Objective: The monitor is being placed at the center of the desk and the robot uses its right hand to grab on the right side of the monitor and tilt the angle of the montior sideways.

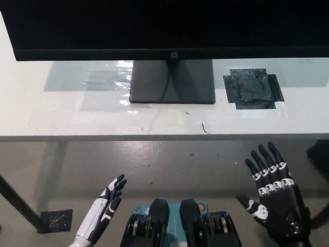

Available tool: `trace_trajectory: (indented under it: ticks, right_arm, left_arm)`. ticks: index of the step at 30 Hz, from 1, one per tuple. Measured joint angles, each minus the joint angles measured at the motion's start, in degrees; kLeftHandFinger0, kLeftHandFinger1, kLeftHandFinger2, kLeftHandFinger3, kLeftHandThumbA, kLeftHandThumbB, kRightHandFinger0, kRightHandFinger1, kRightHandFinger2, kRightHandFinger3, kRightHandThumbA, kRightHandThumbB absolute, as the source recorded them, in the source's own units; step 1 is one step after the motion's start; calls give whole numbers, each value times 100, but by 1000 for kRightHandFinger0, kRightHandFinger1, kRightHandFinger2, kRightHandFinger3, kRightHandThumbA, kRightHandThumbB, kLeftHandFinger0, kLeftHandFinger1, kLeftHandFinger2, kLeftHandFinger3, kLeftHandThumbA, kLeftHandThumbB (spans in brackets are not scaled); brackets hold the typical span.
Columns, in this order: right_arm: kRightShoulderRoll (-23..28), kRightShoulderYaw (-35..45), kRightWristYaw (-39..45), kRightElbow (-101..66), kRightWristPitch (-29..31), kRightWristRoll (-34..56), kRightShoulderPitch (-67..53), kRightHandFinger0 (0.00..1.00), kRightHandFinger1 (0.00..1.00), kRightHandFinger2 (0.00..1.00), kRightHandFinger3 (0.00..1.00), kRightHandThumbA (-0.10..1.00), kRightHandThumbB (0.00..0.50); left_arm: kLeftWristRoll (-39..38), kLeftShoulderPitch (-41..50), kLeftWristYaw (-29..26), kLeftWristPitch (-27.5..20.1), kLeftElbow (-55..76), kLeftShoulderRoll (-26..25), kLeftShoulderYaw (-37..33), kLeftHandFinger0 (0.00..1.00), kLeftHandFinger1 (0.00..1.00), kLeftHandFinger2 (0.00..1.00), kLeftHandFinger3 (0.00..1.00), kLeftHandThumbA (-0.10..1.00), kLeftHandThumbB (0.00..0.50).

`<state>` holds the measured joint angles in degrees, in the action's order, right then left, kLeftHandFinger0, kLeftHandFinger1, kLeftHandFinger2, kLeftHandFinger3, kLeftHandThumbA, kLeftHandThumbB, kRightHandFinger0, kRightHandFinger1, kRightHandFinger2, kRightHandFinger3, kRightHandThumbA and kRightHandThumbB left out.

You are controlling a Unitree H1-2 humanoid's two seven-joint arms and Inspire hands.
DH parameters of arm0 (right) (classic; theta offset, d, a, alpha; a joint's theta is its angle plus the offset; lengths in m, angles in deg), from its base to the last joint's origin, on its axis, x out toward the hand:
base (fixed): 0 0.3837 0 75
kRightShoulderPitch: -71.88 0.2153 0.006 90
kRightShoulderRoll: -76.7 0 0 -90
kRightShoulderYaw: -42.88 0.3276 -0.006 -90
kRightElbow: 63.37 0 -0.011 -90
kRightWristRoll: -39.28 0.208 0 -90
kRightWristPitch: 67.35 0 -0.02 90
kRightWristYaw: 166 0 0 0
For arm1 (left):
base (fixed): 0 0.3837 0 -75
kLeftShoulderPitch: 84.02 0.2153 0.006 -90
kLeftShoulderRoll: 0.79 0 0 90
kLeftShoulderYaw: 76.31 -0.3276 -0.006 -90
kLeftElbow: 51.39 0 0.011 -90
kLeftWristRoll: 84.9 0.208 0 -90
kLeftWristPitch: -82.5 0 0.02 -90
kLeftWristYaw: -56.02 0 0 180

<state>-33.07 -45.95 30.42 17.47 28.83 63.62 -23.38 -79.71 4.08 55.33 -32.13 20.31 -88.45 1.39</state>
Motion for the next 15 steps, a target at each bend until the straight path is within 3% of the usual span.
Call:
trace_trajectory:
  ticks: [4, 15]
  right_arm:
    - [210, -226, -311, 305, 118, -499, 16, 1000, 1000, 1000, 1000, 1000, 295]
    - [715, -885, -1345, 1589, 558, -1793, 292, 1000, 1000, 1000, 1000, 1000, 309]
  left_arm:
    - [1, 47, 0, 1, 0, -1, 0, 1000, 1000, 1000, 1000, 1000, 332]
    - [12, 149, 0, 1, 3, -3, -5, 1000, 1000, 1000, 1000, 1000, 349]
